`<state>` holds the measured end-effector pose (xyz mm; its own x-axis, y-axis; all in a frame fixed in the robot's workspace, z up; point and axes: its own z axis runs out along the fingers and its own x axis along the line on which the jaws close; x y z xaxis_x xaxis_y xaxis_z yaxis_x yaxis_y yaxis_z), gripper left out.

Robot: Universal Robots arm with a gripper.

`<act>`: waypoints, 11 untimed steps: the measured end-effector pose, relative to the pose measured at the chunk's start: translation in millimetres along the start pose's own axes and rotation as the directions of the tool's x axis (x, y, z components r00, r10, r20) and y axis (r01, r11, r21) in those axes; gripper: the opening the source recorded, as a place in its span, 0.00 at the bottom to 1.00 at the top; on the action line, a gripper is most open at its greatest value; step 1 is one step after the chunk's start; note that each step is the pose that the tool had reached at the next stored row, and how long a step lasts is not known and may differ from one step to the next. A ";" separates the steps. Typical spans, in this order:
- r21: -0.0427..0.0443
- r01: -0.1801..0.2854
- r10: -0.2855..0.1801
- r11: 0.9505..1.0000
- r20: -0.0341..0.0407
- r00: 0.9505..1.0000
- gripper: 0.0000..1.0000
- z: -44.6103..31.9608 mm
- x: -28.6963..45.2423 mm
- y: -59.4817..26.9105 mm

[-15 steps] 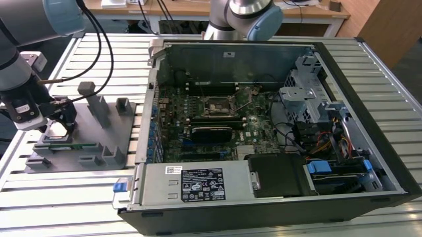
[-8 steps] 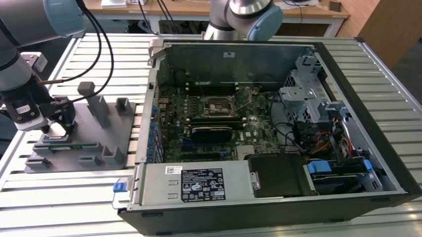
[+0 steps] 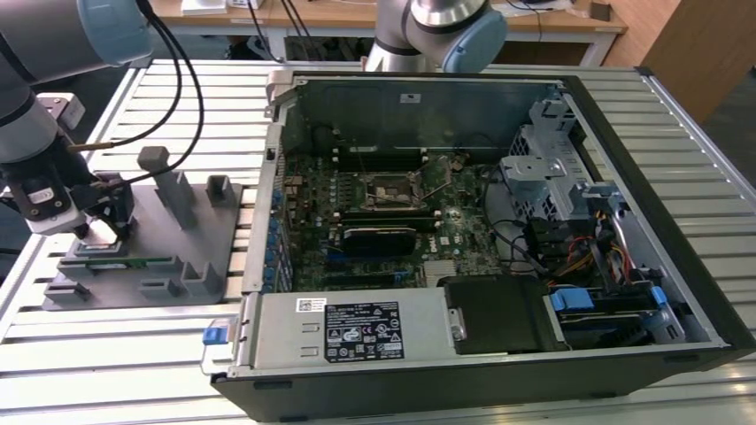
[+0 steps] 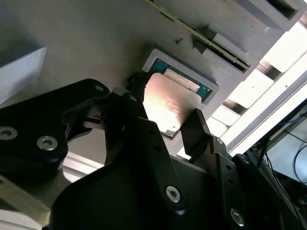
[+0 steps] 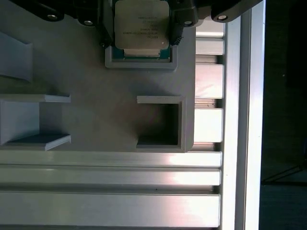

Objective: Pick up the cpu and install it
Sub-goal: 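Pick up the cpu and move it towards the insertion slot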

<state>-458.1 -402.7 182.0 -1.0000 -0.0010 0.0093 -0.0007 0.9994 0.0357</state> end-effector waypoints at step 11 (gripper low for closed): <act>0.000 -0.001 0.001 1.000 0.000 1.000 0.62 -1.1 -1.5 0.1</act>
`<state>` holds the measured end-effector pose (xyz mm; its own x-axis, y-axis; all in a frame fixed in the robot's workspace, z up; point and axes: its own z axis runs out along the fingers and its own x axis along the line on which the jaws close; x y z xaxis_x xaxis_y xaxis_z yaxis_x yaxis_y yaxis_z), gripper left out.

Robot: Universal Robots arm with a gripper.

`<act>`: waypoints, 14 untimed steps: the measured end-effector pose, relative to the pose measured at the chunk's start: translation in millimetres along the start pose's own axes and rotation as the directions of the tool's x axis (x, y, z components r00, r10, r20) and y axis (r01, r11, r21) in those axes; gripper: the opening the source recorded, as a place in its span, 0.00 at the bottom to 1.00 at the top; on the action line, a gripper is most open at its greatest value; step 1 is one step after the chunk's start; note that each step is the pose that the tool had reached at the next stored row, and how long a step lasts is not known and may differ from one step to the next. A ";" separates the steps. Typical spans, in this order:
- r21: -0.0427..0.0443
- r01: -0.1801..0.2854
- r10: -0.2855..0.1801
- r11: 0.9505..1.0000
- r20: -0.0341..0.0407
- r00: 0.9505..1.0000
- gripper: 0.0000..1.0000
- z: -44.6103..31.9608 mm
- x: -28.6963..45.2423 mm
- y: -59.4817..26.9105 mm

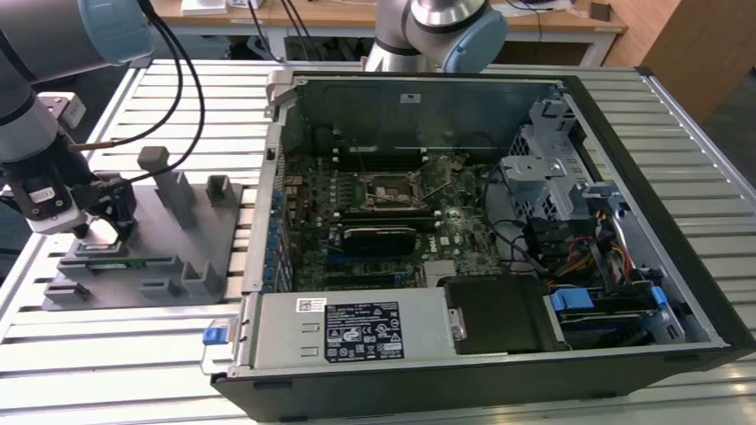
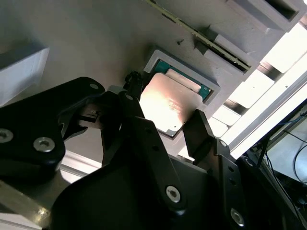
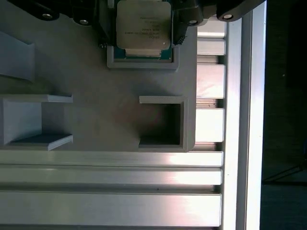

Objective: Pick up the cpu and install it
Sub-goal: 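Pick up the cpu and move it towards the insertion slot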

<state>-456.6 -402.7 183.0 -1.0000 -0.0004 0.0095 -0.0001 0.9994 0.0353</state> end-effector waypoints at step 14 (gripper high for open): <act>0.000 0.000 0.000 1.000 0.001 1.000 0.54 -1.0 2.9 0.0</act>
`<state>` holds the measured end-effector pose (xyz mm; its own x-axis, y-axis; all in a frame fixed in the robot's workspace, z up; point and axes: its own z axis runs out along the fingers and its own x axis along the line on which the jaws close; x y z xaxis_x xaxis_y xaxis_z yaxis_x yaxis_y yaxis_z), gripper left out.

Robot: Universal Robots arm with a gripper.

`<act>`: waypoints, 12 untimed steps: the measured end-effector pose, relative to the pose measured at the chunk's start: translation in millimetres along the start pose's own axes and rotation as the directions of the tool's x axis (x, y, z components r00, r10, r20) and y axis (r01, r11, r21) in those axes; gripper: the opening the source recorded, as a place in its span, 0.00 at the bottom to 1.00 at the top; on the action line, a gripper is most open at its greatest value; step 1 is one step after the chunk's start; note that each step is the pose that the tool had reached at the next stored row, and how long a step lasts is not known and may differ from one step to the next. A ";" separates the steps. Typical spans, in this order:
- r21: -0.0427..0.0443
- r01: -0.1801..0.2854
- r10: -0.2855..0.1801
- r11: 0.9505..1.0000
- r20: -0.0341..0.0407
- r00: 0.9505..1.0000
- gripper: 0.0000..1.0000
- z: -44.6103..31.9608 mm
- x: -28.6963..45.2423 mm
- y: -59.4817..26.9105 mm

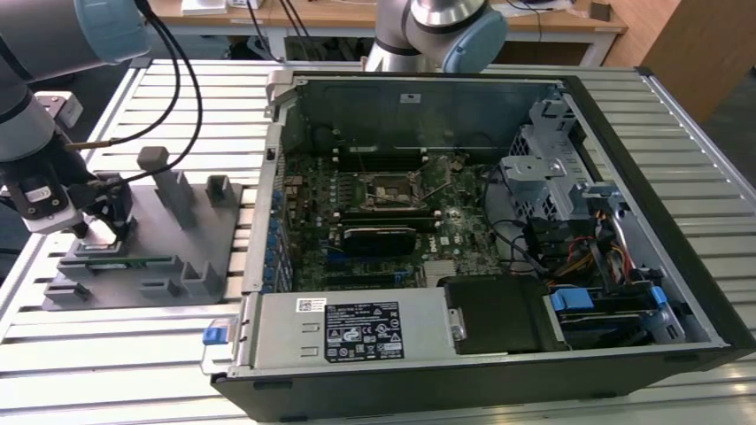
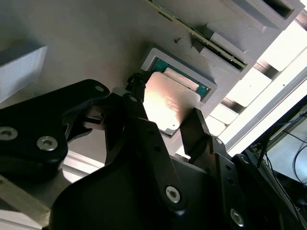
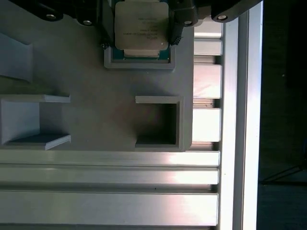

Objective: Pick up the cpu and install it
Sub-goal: 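Pick up the cpu and move it towards the insertion slot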

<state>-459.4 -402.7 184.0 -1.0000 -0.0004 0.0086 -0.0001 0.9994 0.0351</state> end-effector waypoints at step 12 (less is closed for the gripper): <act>0.000 0.000 0.000 1.000 0.000 1.000 0.54 -7.0 0.0 0.2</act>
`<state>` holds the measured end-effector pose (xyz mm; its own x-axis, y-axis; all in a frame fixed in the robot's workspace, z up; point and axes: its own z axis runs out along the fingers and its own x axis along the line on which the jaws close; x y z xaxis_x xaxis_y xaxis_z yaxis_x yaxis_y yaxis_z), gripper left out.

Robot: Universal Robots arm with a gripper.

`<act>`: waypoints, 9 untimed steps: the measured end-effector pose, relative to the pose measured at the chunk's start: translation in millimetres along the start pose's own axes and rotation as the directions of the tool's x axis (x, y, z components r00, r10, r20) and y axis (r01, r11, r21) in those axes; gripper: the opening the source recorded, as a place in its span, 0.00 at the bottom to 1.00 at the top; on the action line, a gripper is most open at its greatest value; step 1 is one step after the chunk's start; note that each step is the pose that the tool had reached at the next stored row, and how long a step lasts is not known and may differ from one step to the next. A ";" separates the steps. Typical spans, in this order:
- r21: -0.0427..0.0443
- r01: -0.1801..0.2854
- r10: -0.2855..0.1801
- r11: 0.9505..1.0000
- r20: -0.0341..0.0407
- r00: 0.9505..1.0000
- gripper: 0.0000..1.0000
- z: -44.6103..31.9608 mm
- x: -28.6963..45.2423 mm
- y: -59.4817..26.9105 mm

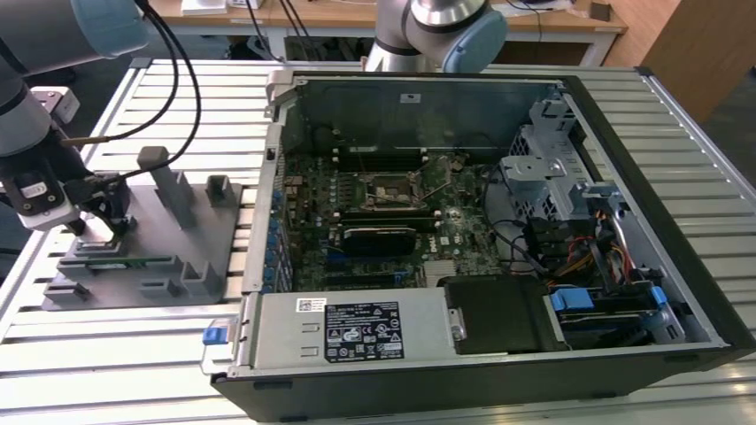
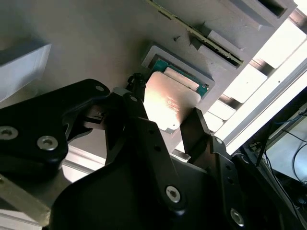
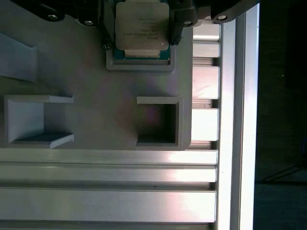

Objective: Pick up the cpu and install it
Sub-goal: 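Pick up the cpu and move it towards the insertion slot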

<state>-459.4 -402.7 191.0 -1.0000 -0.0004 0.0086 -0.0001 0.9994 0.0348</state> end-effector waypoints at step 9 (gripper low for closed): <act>0.000 0.000 0.000 1.000 0.000 1.000 0.54 -6.7 0.1 0.3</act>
<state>-459.4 -402.7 197.7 -1.0000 -0.0004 0.0086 -0.0001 0.9994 0.0345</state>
